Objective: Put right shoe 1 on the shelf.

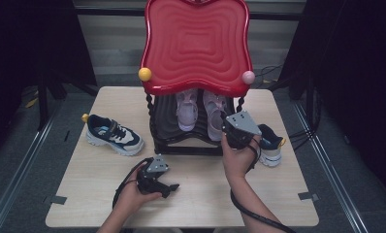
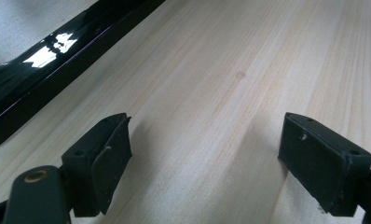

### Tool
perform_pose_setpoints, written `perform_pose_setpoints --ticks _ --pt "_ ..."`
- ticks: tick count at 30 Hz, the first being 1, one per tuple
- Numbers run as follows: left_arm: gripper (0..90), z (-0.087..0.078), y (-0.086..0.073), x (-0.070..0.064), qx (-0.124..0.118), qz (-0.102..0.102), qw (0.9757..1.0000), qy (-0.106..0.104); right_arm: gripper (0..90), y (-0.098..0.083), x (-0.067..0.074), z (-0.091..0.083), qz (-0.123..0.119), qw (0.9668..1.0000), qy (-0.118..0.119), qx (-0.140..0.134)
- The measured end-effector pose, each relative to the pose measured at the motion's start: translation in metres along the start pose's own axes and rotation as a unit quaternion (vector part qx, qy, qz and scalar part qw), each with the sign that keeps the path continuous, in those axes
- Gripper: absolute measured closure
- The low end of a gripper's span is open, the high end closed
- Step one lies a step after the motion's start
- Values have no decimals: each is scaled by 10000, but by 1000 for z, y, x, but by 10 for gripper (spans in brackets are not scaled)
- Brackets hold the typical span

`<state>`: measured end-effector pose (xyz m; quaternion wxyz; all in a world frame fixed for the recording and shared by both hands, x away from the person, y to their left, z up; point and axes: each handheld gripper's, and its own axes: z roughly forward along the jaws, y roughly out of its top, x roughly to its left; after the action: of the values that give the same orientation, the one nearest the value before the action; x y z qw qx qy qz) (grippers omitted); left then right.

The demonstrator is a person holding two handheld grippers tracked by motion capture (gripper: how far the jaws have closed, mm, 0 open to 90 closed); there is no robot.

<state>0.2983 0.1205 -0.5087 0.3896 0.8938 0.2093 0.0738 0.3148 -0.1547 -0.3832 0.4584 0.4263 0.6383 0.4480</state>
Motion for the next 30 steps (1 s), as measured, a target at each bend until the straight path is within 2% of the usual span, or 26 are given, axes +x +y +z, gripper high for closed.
perform_pose_setpoints --ticks 5,6,14,17,30 --pt "161 0 0 0 19 14 10000 2 851 3 4 6 -52 10000 -70 -16" --pt "161 0 0 -1 -27 -47 10000 4 850 3 5 7 -31 10000 -77 11" --pt "161 0 0 -1 -27 -44 10000 6 850 3 5 15 0 9999 -165 13" --pt "161 0 0 -1 -28 -46 10000 5 851 3 7 17 -71 9998 -206 28" --pt "161 0 0 -1 -28 -46 10000 5 851 -1 10 26 24 9995 -322 -55"
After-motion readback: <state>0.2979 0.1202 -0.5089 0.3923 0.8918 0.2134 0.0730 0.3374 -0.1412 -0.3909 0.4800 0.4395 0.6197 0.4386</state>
